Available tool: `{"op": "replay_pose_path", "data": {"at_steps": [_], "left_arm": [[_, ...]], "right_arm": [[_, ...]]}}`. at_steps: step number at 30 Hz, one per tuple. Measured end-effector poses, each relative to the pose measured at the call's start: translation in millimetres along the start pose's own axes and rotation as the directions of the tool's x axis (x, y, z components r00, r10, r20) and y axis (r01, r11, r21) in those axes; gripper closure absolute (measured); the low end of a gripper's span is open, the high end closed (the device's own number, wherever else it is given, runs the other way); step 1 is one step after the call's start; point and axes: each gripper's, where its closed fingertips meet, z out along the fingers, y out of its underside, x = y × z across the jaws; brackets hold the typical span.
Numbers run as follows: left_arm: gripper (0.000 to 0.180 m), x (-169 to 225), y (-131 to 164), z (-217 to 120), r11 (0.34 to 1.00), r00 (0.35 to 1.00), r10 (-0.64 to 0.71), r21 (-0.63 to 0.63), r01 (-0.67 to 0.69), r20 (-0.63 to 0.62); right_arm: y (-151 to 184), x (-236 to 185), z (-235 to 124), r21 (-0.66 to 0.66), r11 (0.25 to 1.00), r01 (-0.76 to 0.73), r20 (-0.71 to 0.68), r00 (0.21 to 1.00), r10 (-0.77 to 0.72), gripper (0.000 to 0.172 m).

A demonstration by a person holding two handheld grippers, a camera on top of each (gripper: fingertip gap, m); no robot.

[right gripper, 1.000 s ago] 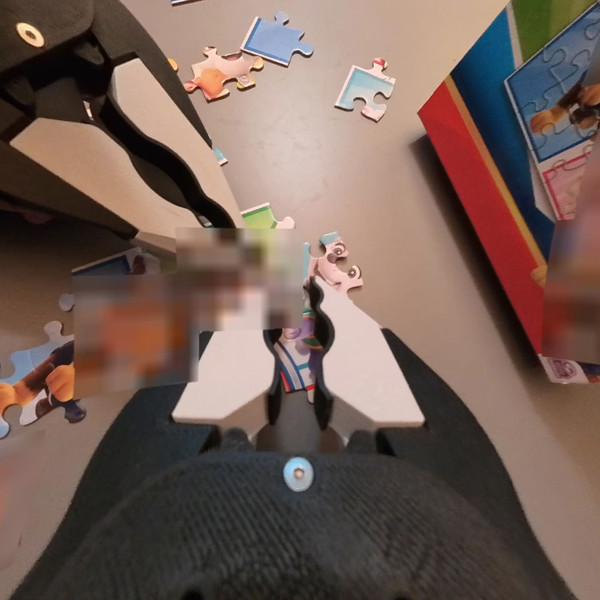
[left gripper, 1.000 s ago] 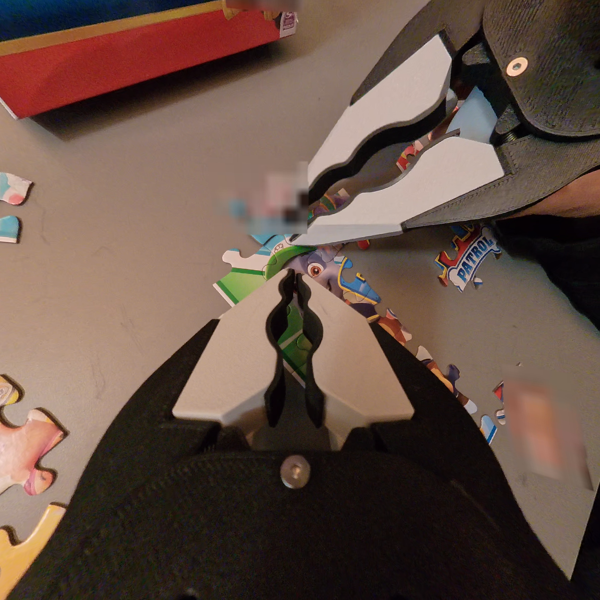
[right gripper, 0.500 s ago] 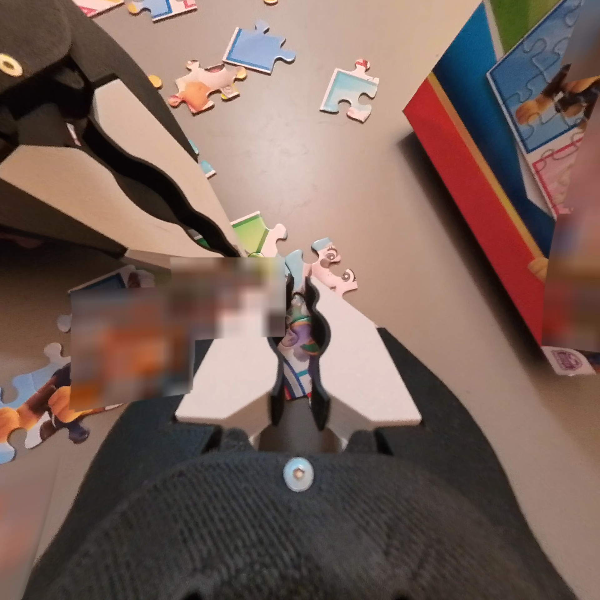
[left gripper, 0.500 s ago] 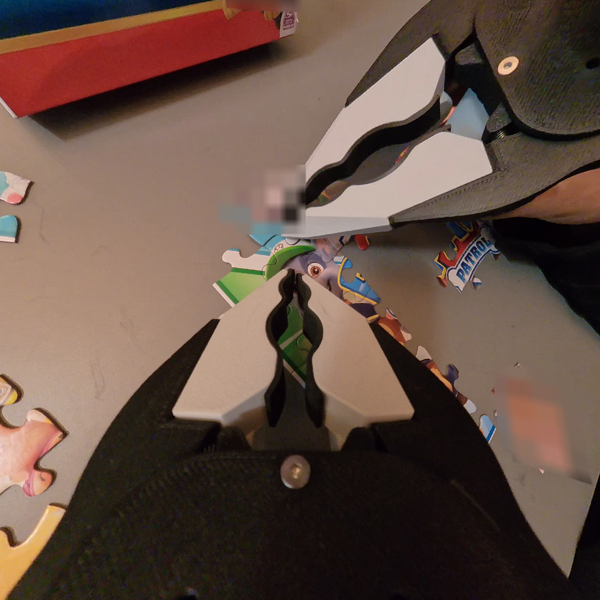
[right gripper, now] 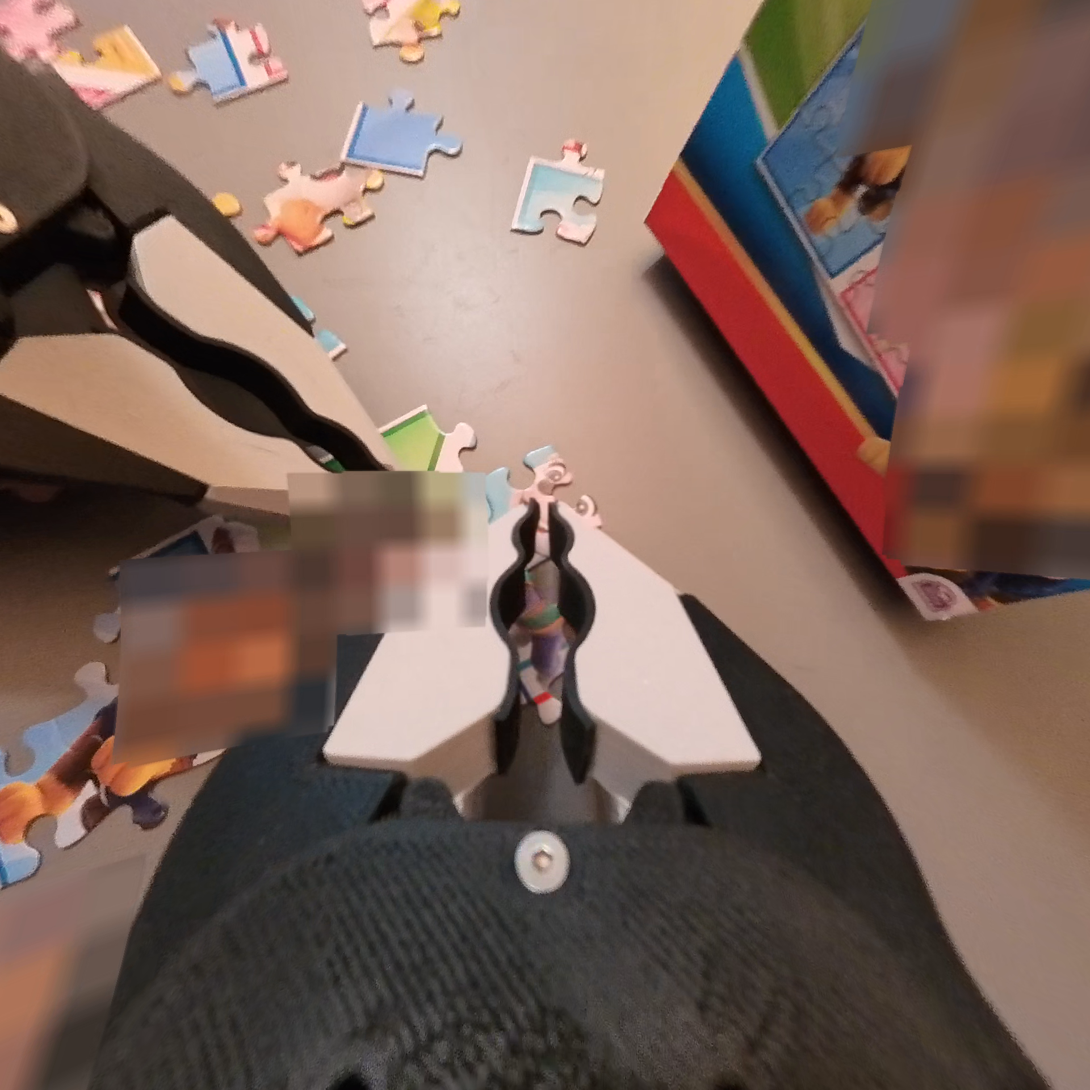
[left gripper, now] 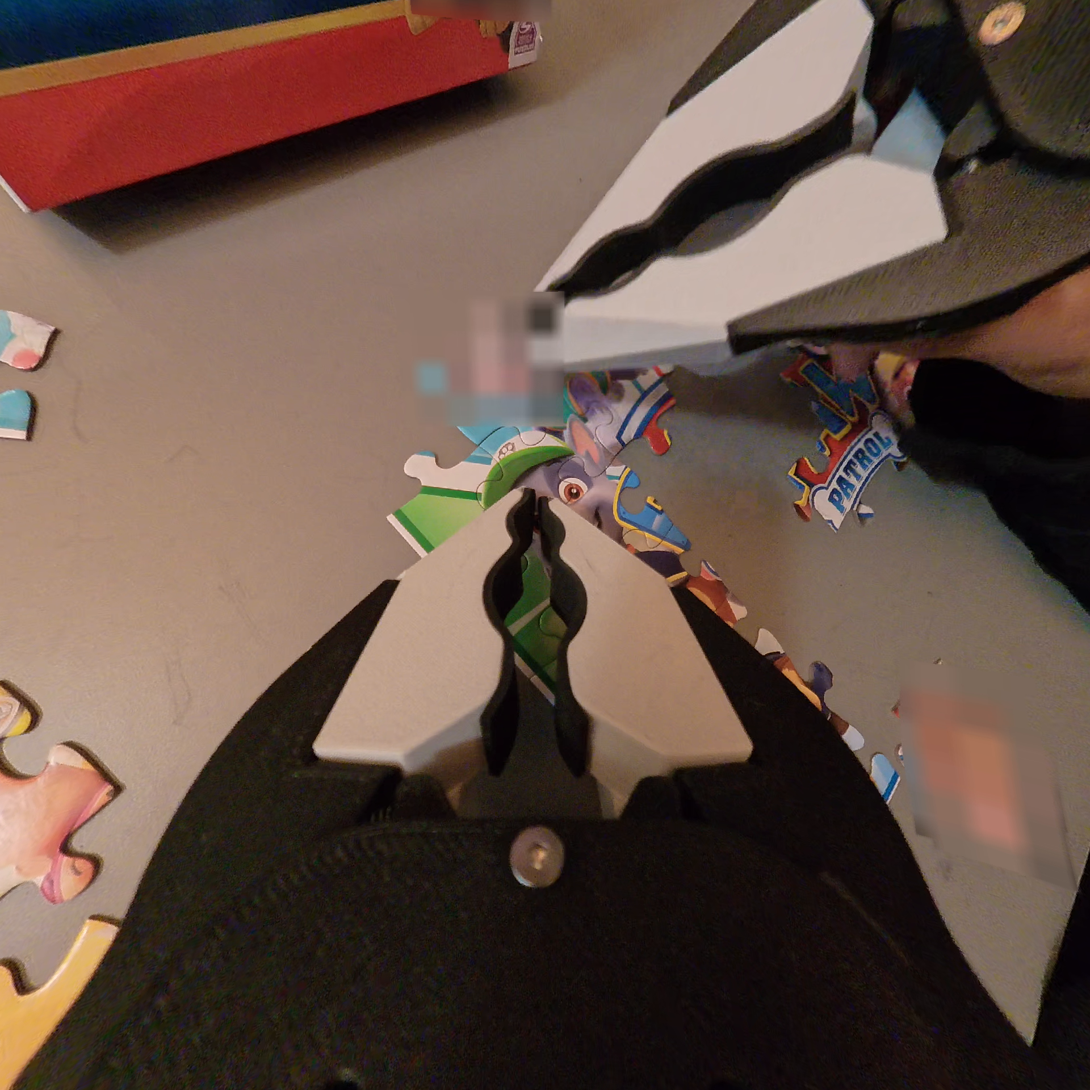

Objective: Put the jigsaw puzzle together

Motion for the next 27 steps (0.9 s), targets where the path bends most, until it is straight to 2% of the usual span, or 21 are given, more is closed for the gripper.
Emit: {"op": "replay_pose_path", "data": {"at_steps": [1,5,8,11,14,18,20,22,27], "left_arm": [[0.180,0,0,0,1.000,1.000,0.000,0.000,0.000,0.000],[0.180,0,0,0,1.000,1.000,-0.009,0.001,0.009,-0.007],[0.180,1,-1,-2,1.000,1.000,0.011,0.014,-0.011,-0.002],[0.180,-4,-17,-16,0.993,0.999,0.036,0.114,-0.040,0.033],[0.180,-19,-34,-36,0.971,0.997,0.005,0.239,-0.023,0.073],[0.180,-42,-44,-62,0.941,0.993,0.003,0.334,-0.044,0.120],[0.180,-57,-48,-79,0.918,0.986,-0.024,0.394,-0.043,0.164],[0.180,-66,-49,-91,0.899,0.986,-0.061,0.438,-0.014,0.158],[0.178,-78,-45,-100,0.896,0.984,-0.080,0.445,0.002,0.157]], "right_arm": [[0,2,-2,0.012,1.000,-0.022,0.015,1.000,0.022,0.171],[11,10,0,-0.025,0.999,-0.048,0.014,0.999,0.048,0.170],[2,19,-17,0.039,0.999,-0.027,-0.036,0.999,0.029,0.171],[-3,37,-44,0.078,0.997,0.016,-0.156,0.988,-0.004,0.171],[0,52,-71,0.076,0.992,0.103,-0.283,0.956,-0.077,0.170],[-2,50,-94,0.199,0.978,0.063,-0.248,0.969,-0.012,0.170],[-2,49,-101,0.254,0.967,0.037,-0.219,0.975,0.021,0.170],[0,52,-107,0.281,0.959,0.026,-0.217,0.975,0.037,0.169],[-1,51,-112,0.327,0.945,0.011,-0.200,0.978,0.058,0.168]]}}
